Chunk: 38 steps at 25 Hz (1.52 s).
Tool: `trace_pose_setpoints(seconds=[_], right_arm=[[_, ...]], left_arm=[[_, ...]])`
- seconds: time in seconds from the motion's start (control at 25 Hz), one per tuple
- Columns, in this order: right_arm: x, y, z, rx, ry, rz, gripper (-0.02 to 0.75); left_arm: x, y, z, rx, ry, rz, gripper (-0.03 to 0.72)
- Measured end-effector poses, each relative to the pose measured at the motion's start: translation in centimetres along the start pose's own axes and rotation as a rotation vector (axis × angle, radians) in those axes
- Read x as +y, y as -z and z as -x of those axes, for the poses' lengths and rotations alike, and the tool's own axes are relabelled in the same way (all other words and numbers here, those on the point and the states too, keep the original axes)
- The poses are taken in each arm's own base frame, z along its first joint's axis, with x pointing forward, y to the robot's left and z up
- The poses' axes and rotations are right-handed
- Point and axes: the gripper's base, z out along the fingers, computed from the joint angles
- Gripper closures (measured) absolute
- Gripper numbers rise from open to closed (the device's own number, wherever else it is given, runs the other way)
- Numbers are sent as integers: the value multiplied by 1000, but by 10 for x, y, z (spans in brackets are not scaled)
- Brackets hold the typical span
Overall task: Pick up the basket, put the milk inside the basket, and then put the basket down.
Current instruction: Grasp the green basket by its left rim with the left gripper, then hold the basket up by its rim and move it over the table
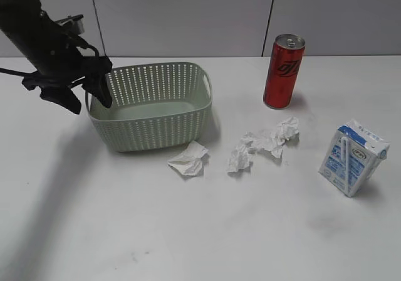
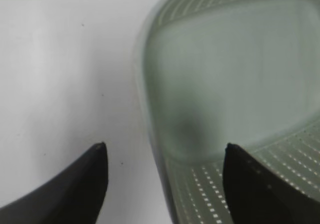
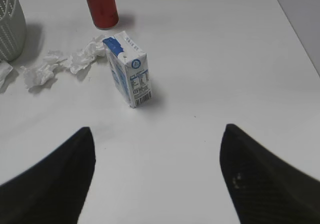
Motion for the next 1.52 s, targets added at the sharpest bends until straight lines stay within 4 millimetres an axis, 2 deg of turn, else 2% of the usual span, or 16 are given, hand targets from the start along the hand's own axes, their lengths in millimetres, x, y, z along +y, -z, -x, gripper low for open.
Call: trace_pose_setpoints(seconds=[0.12,0.36,0.44,0.52,0.84,0.96,1.32,1.52], right_arm=[[0,0,0,0,0,0,150],[0,0,0,0,0,0,150],[0,0,0,0,0,0,150],[0,0,0,0,0,0,150],[0,0,0,0,0,0,150],[0,0,0,0,0,0,150],[0,0,0,0,0,0,150],[0,0,0,0,0,0,150]], left_arm=[[4,-12,2,22,10,3,239],[7,-19,4,14,15,8,587],[7,-19,5,3,14,10,654],[8,-20,5,3,7,17,684],[8,-19,7,-10,45,20,703],[6,-13,7,-19,42,18,703],[-14,52,1,-128,-35,23,703],[-19,66,-5,-115,-47,18,703]])
